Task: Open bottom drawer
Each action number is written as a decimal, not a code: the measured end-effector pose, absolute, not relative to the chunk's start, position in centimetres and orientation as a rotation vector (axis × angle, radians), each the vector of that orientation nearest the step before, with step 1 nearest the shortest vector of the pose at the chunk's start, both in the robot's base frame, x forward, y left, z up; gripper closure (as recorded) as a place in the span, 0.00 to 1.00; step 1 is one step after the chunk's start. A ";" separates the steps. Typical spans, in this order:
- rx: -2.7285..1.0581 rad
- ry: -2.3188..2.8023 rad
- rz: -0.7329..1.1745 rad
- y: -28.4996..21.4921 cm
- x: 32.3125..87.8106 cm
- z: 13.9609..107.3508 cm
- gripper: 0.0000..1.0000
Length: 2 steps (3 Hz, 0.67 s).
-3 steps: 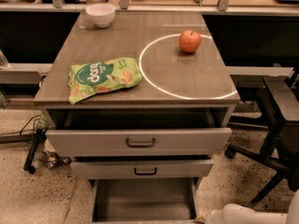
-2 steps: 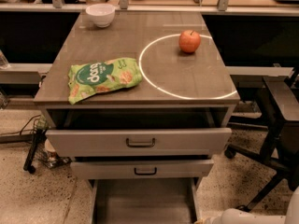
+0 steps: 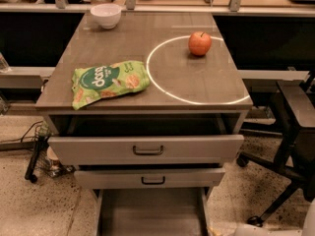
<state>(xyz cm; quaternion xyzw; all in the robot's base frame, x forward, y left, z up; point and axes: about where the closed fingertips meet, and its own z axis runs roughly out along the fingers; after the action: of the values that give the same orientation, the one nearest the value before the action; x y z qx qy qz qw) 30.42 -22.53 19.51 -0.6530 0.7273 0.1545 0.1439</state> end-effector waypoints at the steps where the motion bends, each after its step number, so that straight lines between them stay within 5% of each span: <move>1: -1.899 2.103 0.473 -22.1 29.2 19.4 0.00; 2: -1.937 2.110 0.508 -21.7 27.9 18.7 0.00</move>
Offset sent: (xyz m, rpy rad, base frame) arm -0.0311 0.0108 -0.0111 -0.0158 0.0805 0.0506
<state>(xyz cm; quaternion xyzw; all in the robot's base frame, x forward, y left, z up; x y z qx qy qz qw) 27.86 -21.73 18.72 -0.6612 0.7206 0.1736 0.1159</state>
